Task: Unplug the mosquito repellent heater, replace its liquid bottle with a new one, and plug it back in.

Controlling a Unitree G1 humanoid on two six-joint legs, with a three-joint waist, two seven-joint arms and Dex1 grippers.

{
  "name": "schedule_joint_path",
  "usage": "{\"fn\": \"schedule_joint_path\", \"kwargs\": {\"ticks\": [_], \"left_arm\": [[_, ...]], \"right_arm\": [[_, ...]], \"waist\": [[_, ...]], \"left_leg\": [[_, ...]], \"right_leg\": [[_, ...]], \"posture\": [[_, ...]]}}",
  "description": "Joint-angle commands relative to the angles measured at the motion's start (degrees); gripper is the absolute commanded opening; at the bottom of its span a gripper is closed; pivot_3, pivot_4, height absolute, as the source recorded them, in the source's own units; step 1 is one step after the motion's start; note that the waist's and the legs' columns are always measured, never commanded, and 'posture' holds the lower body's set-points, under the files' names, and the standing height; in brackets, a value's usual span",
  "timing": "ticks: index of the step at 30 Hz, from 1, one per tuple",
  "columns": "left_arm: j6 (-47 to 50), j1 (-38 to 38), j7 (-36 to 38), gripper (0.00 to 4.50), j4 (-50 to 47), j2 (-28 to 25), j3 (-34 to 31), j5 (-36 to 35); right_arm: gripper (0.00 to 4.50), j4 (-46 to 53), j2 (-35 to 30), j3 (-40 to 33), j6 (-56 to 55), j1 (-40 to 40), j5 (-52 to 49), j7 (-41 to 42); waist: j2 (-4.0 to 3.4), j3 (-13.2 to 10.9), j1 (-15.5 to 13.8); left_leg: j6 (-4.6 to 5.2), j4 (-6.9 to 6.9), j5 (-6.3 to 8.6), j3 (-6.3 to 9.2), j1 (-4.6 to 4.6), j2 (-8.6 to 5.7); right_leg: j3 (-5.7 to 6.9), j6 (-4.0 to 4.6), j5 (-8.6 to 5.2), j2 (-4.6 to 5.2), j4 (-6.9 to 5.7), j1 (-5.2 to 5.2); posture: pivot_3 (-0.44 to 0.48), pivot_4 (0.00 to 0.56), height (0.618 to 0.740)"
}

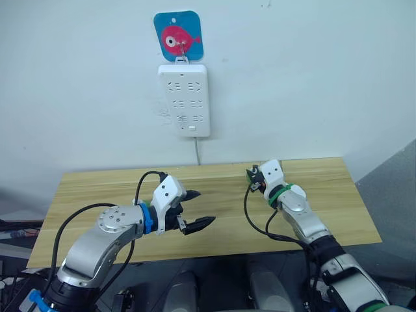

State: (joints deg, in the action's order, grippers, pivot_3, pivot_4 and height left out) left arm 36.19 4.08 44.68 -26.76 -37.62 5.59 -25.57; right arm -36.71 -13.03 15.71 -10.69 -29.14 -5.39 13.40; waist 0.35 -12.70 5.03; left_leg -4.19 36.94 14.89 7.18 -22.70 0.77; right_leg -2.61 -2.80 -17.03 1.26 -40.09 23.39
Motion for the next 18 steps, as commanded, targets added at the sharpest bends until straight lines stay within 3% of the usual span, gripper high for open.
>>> {"fn": "schedule_joint_path", "kwargs": {"ticks": [1, 6, 11, 12, 16, 18], "left_arm": [[0.0, -1.5, -1.9, 4.5, -3.9, 0.7, -0.5, 0.0], [2.4, -2.1, -4.5, 4.5, -6.7, 1.0, -0.7, -0.5], [3.6, -1.3, -6.2, 4.5, -7.8, 1.3, -0.9, -0.6], [3.9, -1.0, -6.6, 4.5, -7.9, 1.4, -1.0, -0.7], [4.6, 0.3, -8.3, 4.5, -7.9, 2.3, -1.0, -0.6], [4.1, 0.7, -9.8, 4.5, -7.5, 3.4, -2.4, -0.7]], "right_arm": [[0.85, -8.3, 2.1, -3.1, -7.0, -3.8, 1.8, -0.2], [0.85, -18.3, 4.2, -5.6, -9.7, -6.8, 3.6, -0.4], [0.85, -21.1, 5.4, -9.4, -9.6, -7.0, 1.7, 2.8], [1.57, -21.2, 5.6, -10.4, -9.3, -6.9, 1.2, 3.2], [2.89, -19.9, 5.6, -12.4, -9.1, -6.0, 0.8, 4.2], [3.6, -14.4, 6.0, -14.0, -8.2, -3.8, -1.0, 5.1]], "waist": [[0.01, 0.0, -0.2], [0.05, -0.1, -0.6], [0.04, -0.1, -0.7], [0.04, -0.1, -0.7], [0.03, -0.1, -0.7], [0.03, -0.1, -0.7]], "left_leg": [[0.0, 0.0, 0.0, 0.0, 0.0, -0.01], [0.0, 0.01, 0.0, 0.05, 0.02, -0.01], [0.0, 0.01, 0.0, 0.02, 0.15, -0.03], [0.0, 0.01, 0.0, 0.04, 0.17, -0.03], [0.0, 0.0, 0.0, 0.03, 0.17, -0.03], [0.0, 0.0, 0.0, 0.04, 0.17, -0.03]], "right_leg": [[0.0, 0.0, 0.0, 0.01, 0.0, 0.0], [0.04, 0.0, 0.0, 0.01, 0.01, -0.07], [-0.01, 0.0, 0.0, 0.03, 0.0, -0.16], [0.01, 0.0, 0.0, 0.02, 0.0, -0.18], [0.0, 0.0, 0.0, 0.02, -0.01, -0.18], [0.01, 0.0, 0.0, 0.02, -0.01, -0.18]], "posture": [[0.006, 0.227, 0.725], [0.017, 0.238, 0.725], [0.018, 0.237, 0.725], [0.018, 0.237, 0.725], [0.009, 0.232, 0.725], [0.006, 0.226, 0.725]]}}
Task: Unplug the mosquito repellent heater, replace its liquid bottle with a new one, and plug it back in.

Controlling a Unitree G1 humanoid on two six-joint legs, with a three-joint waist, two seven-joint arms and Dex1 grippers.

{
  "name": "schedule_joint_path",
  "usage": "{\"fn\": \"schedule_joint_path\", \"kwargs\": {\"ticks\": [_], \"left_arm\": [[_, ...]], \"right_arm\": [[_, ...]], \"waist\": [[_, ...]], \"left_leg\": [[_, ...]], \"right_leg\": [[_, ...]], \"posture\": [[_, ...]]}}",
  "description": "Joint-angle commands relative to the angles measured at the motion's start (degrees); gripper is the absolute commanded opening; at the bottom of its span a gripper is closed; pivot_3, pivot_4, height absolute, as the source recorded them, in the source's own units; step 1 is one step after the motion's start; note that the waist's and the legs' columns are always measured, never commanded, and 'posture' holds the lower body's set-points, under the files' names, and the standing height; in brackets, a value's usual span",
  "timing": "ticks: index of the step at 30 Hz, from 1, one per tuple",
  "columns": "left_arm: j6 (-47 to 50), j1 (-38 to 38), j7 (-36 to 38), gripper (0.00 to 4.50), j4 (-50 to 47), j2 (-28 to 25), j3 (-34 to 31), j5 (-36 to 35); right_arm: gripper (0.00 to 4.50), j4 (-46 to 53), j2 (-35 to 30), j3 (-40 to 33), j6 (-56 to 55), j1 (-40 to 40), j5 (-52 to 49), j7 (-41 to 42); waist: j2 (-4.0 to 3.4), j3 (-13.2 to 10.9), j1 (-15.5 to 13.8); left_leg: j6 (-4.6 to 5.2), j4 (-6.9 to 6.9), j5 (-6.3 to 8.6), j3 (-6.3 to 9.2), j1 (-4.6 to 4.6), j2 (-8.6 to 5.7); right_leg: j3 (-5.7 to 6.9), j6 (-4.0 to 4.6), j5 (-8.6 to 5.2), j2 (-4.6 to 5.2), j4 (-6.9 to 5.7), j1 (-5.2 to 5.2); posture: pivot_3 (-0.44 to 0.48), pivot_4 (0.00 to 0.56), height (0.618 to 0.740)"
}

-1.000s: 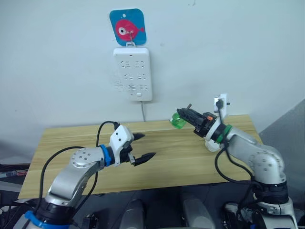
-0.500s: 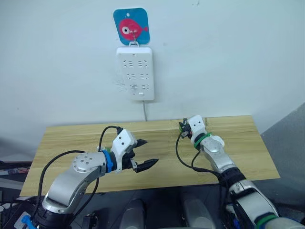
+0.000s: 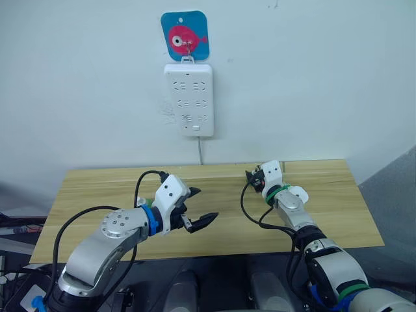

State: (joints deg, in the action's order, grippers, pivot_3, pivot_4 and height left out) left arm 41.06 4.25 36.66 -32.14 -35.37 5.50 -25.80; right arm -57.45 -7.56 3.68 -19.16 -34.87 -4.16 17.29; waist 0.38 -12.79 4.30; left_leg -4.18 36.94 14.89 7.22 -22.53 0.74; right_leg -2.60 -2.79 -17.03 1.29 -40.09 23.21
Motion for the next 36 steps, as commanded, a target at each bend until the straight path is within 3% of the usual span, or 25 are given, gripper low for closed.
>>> {"fn": "schedule_joint_path", "kwargs": {"ticks": [1, 3, 9, 14, 23, 30, 36], "left_arm": [[-1.2, 0.7, -2.4, 4.5, -1.8, 1.7, -3.1, -0.4], [-1.8, 0.7, -3.1, 4.5, -1.2, 2.4, -4.8, -0.6], [-3.0, -5.7, -10.0, 4.5, -2.7, 5.1, -11.4, 1.8], [-8.3, -19.5, -12.9, 4.5, -2.7, 9.3, -17.1, 3.1], [-16.7, -32.9, -14.5, 4.5, 7.1, 16.5, -23.9, 4.2], [-21.0, -32.7, -14.9, 4.5, 12.7, 16.0, -24.1, 7.4], [-21.1, -26.0, -15.3, 4.5, 17.6, 15.2, -22.3, 10.0]], "right_arm": [[3.9, 9.0, 0.6, -2.5, 0.9, 2.9, -2.9, 1.7], [4.48, 16.8, 0.2, -2.8, 3.3, 5.9, -4.0, 3.0], [4.48, 48.1, -6.2, 2.2, 19.8, 13.8, -7.7, 14.1], [4.48, 65.5, -16.5, 9.4, 30.2, 13.5, -8.5, 27.2], [4.48, 72.3, -24.4, 16.1, 43.2, 4.4, -6.1, 36.5], [4.48, 75.4, -25.4, 17.2, 50.5, 2.9, -8.1, 40.1], [4.48, 77.5, -24.1, 18.0, 52.5, 1.7, -7.3, 39.4]], "waist": [[0.0, 0.0, 0.0], [0.0, 0.0, -0.2], [-0.03, 0.0, -0.2], [-0.02, 0.0, -0.6], [0.06, 0.0, -2.5], [0.1, 0.0, -2.9], [0.15, -0.2, -2.7]], "left_leg": [[0.0, 0.0, 0.0, 0.0, 0.0, 0.0], [0.0, -0.01, 0.0, 0.03, -0.02, 0.01], [0.0, -0.02, 0.0, 0.02, -0.01, 0.02], [0.0, -0.05, 0.01, 0.13, -0.03, 0.03], [-0.02, 0.03, 0.0, 0.05, -0.04, -0.04], [-0.03, 0.03, -0.01, 0.23, -0.17, -0.05], [-0.03, 0.02, -0.01, 0.23, -0.14, -0.04]], "right_leg": [[0.0, 0.0, 0.0, 0.0, 0.0, 0.0], [0.03, 0.0, 0.0, 0.0, 0.01, 0.01], [-0.01, 0.0, 0.0, 0.02, 0.03, 0.01], [0.09, 0.0, -0.01, 0.02, 0.09, 0.0], [0.05, 0.0, -0.01, 0.08, 0.23, -0.06], [0.21, 0.01, -0.01, 0.09, 0.28, -0.04], [0.21, 0.01, -0.01, 0.06, 0.27, -0.03]], "posture": [[0.005, 0.225, 0.725], [0.005, 0.221, 0.725], [0.015, 0.217, 0.725], [0.021, 0.21, 0.725], [0.04, 0.204, 0.725], [0.046, 0.211, 0.725], [0.021, 0.253, 0.725]]}}
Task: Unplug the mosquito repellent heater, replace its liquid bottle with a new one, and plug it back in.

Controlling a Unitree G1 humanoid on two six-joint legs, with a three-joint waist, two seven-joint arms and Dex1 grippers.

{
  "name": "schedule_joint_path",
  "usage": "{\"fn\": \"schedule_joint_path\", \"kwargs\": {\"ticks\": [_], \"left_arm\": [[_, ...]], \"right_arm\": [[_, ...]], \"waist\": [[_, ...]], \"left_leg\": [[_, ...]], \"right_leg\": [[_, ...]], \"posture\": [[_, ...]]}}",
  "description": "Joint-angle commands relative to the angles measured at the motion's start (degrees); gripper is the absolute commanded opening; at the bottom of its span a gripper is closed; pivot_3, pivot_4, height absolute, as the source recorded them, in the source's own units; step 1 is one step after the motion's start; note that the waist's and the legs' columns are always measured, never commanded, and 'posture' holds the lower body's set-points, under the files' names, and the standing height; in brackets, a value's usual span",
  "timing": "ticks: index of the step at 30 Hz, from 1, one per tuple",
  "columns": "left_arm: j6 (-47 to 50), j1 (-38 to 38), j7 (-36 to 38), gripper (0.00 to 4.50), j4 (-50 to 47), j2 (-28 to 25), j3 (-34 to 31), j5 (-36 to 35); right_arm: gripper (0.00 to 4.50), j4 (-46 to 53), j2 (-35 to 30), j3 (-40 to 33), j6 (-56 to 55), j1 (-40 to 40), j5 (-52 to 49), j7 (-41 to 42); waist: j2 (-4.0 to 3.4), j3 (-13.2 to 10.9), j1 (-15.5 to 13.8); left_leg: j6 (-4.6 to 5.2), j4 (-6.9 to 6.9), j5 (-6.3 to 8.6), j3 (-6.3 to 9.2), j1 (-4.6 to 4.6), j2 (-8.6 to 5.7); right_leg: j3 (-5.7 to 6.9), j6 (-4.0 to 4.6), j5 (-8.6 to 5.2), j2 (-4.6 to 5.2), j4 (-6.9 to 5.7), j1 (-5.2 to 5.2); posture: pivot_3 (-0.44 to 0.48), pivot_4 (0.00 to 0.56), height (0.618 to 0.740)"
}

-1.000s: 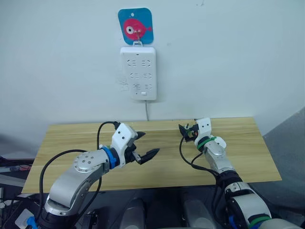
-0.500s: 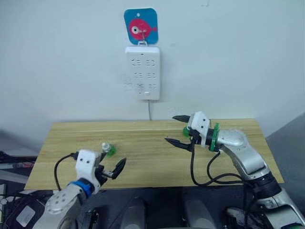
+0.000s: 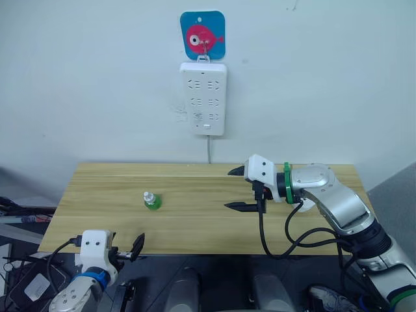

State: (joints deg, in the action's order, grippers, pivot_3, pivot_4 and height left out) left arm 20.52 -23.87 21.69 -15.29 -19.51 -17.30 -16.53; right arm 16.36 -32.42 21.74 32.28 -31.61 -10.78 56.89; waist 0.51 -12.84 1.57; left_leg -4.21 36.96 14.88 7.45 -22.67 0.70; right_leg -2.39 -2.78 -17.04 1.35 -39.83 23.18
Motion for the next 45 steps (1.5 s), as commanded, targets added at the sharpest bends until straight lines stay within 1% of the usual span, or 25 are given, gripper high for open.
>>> {"fn": "schedule_joint_path", "kwargs": {"ticks": [1, 4, 10, 13, 15, 20, 25, 31, 37, 40, 44, 45], "left_arm": [[-0.4, 3.2, -0.5, 4.5, 1.6, -0.8, 0.6, 1.1], [0.0, 6.0, -1.3, 4.5, 4.8, -0.9, 0.9, 2.0], [-3.7, 10.8, -1.8, 4.5, 14.0, -1.1, 2.6, 5.1], [-5.9, 13.4, -1.1, 4.5, 18.4, -1.2, 3.6, 6.1], [-7.6, 15.1, -0.6, 4.5, 20.9, -1.6, 4.2, 6.8], [-11.2, 18.2, 1.1, 4.5, 26.0, -2.4, 5.1, 7.7], [-13.8, 21.4, 2.7, 4.5, 31.6, -2.4, 5.9, 7.6], [-15.9, 24.9, 2.9, 4.5, 35.8, -1.6, 5.9, 7.5], [-18.4, 25.9, 3.4, 4.5, 38.9, -1.7, 7.2, 8.4], [-19.8, 26.1, 3.7, 3.93, 40.6, -2.0, 8.6, 9.5], [-21.2, 27.3, 3.0, 2.69, 42.8, -2.0, 8.6, 9.9], [-21.5, 27.4, 2.9, 2.48, 43.0, -2.2, 8.7, 10.1]], "right_arm": [[4.48, 4.3, 1.0, 0.1, 1.7, -1.7, -0.9, -0.4], [4.48, 6.3, 2.1, 0.6, 3.8, -1.9, -1.3, -1.0], [4.48, 9.0, 4.0, 1.2, 7.8, -2.3, -2.0, -2.2], [4.48, 10.5, 3.9, 1.1, 9.6, -2.4, -2.8, -2.6], [4.48, 11.9, 3.8, 0.8, 11.5, -2.5, -3.7, -3.0], [4.48, 14.5, 2.8, 0.5, 14.7, -2.1, -5.5, -3.6], [4.48, 16.5, 2.0, 0.7, 16.6, -1.9, -6.8, -4.2], [4.48, 17.3, 1.4, 0.3, 18.0, -2.0, -8.3, -5.0], [4.48, 18.0, 0.7, -0.1, 19.1, -1.8, -9.5, -5.7], [4.5, 18.3, 0.2, -0.4, 19.7, -1.8, -10.1, -6.1], [4.5, 19.0, -0.9, -1.0, 20.1, -1.2, -10.5, -6.6], [4.5, 19.1, -1.2, -1.1, 20.1, -1.0, -10.5, -6.7]], "waist": [[0.07, -0.4, 0.1], [0.27, -0.9, 0.3], [0.3, -1.7, 1.2], [0.33, -2.7, 1.5], [0.2, -3.2, 1.5], [0.12, -4.4, 2.0], [0.09, -5.2, 2.3], [0.08, -5.4, 2.8], [0.08, -5.5, 3.3], [0.05, -5.5, 3.3], [0.02, -5.5, 3.3], [0.02, -5.5, 3.4]], "left_leg": [[0.0, 0.01, 0.0, 0.0, 0.02, 0.0], [0.0, 0.0, 0.0, 0.02, 0.02, 0.03], [0.01, -0.03, 0.01, 0.0, -0.01, 0.03], [0.01, -0.01, 0.0, 0.08, -0.01, 0.04], [0.0, 0.0, 0.0, 0.06, -0.04, 0.02], [0.0, -0.01, 0.0, 0.03, -0.04, 0.03], [0.01, -0.03, 0.0, 0.01, -0.05, 0.03], [0.0, -0.01, 0.0, 0.0, -0.05, 0.02], [0.0, -0.03, 0.0, -0.02, -0.03, 0.02], [0.0, -0.03, 0.0, -0.02, -0.04, 0.02], [-0.01, -0.03, 0.0, -0.03, -0.03, 0.01], [-0.01, -0.03, 0.0, -0.03, -0.03, 0.02]], "right_leg": [[0.0, 0.0, 0.0, -0.01, -0.03, 0.0], [0.01, 0.01, 0.01, -0.02, -0.05, 0.0], [0.0, 0.02, 0.01, 0.0, -0.05, 0.04], [0.06, 0.02, 0.02, 0.0, -0.08, 0.03], [0.04, 0.03, 0.02, 0.02, -0.07, 0.05], [0.03, 0.03, 0.02, 0.02, -0.08, 0.05], [0.02, 0.02, 0.03, 0.04, -0.07, 0.07], [0.02, 0.0, 0.03, 0.05, -0.08, 0.07], [0.0, -0.01, 0.03, 0.05, -0.07, 0.07], [0.0, -0.02, 0.02, 0.05, -0.05, 0.07], [-0.01, -0.13, -0.04, 0.05, -0.04, 0.07], [-0.01, -0.15, -0.05, 0.05, -0.04, 0.07]], "posture": [[0.014, 0.258, 0.725], [-0.018, 0.279, 0.725], [-0.051, 0.309, 0.725], [-0.074, 0.332, 0.725], [-0.09, 0.35, 0.725], [-0.113, 0.377, 0.725], [-0.13, 0.384, 0.725], [-0.137, 0.382, 0.725], [-0.148, 0.383, 0.725], [-0.151, 0.383, 0.725], [-0.162, 0.378, 0.725], [-0.162, 0.378, 0.725]]}}
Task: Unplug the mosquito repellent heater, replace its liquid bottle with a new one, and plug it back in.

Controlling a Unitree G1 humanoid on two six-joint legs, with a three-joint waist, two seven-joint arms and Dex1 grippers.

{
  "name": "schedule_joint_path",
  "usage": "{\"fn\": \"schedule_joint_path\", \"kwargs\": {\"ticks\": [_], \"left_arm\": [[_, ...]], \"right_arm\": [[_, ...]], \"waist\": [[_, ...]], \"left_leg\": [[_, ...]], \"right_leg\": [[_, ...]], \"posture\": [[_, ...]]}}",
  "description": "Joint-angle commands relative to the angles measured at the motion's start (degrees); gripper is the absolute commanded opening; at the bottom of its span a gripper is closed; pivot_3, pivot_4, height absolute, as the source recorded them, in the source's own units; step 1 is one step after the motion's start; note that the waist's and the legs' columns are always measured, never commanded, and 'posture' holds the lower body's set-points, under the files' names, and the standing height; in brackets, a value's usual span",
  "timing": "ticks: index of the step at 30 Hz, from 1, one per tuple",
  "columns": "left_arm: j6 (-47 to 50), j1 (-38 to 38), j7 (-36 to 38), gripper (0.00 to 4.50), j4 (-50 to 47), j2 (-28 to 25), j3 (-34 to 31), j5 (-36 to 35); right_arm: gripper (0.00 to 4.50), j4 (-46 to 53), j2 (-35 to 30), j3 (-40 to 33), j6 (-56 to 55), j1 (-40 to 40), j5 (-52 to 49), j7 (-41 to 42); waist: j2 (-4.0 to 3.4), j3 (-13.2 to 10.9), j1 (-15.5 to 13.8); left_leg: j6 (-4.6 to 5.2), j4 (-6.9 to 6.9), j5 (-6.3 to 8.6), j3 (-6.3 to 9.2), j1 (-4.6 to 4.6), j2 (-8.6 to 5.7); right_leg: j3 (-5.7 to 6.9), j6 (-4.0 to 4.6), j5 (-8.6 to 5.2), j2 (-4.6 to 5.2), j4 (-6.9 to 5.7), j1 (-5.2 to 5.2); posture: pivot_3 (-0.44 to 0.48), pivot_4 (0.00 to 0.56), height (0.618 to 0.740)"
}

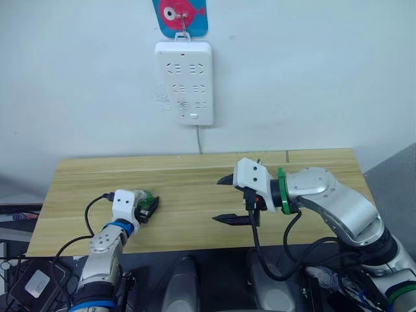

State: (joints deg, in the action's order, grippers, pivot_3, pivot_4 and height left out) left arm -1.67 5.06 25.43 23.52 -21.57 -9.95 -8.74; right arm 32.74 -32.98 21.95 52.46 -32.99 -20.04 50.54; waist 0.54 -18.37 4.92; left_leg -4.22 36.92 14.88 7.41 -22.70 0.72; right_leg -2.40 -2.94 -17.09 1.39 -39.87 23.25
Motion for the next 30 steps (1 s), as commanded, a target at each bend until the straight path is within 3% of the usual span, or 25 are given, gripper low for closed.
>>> {"fn": "schedule_joint_path", "kwargs": {"ticks": [1, 4, 10, 14, 20, 30], "left_arm": [[0.3, -1.4, -0.8, 2.3, 4.5, -0.3, 1.3, 2.4], [-0.7, -1.9, -0.8, 2.3, 4.0, -1.5, 0.8, 2.4], [1.8, -2.1, 6.9, 2.3, -9.8, -7.4, 3.4, 1.1], [11.5, 5.6, 20.5, 2.3, -21.9, -13.3, 10.5, -2.4], [27.4, 19.8, 32.9, 2.3, -31.3, -15.9, 16.3, -11.2], [30.5, 29.9, 43.9, 2.3, -31.7, -18.3, 21.1, -12.4]], "right_arm": [[4.5, 2.6, -0.8, -1.3, -0.3, 0.6, -1.2, -0.4], [4.5, 2.3, -1.0, -1.6, -1.0, 1.3, -1.0, -1.3], [4.5, 1.4, -0.4, -4.2, -3.6, 3.2, -1.9, -1.9], [4.5, 0.2, 0.6, -7.0, -4.2, 2.5, -4.5, -1.2], [4.5, -2.3, 4.5, -8.8, -3.1, -1.2, -6.5, -3.5], [4.5, -7.4, 8.7, -8.6, 0.2, -6.7, -8.2, -6.5]], "waist": [[0.0, 0.0, 0.1], [-0.01, 0.0, 0.2], [0.08, 0.0, 0.2], [0.21, 0.1, -0.7], [0.36, 0.3, 0.0], [0.46, 0.6, 1.6]], "left_leg": [[0.0, 0.0, 0.0, 0.0, 0.0, 0.0], [0.0, -0.02, 0.0, -0.03, 0.04, 0.01], [-0.05, -0.07, -0.01, -0.01, -0.12, 0.07], [-0.4, -0.09, -0.2, 0.24, -0.4, 0.02], [-0.8, -0.08, -0.43, 0.17, -0.64, -0.05], [-0.88, -0.05, -0.48, 0.1, -1.24, -0.03]], "right_leg": [[0.0, -0.01, -0.01, 0.0, 0.0, 0.0], [-0.03, -0.02, -0.01, 0.0, -0.01, 0.0], [0.0, 0.12, 0.07, -0.02, 0.06, 0.14], [0.25, 0.13, 0.08, 0.0, 0.09, 0.31], [0.21, -0.16, 0.34, 0.05, 0.52, 0.3], [0.2, -0.08, 0.47, 0.05, 0.43, 0.99]], "posture": [[-0.163, 0.375, 0.725], [-0.153, 0.358, 0.725], [-0.117, 0.31, 0.725], [-0.099, 0.25, 0.725], [-0.131, 0.21, 0.725], [-0.153, 0.172, 0.725]]}}
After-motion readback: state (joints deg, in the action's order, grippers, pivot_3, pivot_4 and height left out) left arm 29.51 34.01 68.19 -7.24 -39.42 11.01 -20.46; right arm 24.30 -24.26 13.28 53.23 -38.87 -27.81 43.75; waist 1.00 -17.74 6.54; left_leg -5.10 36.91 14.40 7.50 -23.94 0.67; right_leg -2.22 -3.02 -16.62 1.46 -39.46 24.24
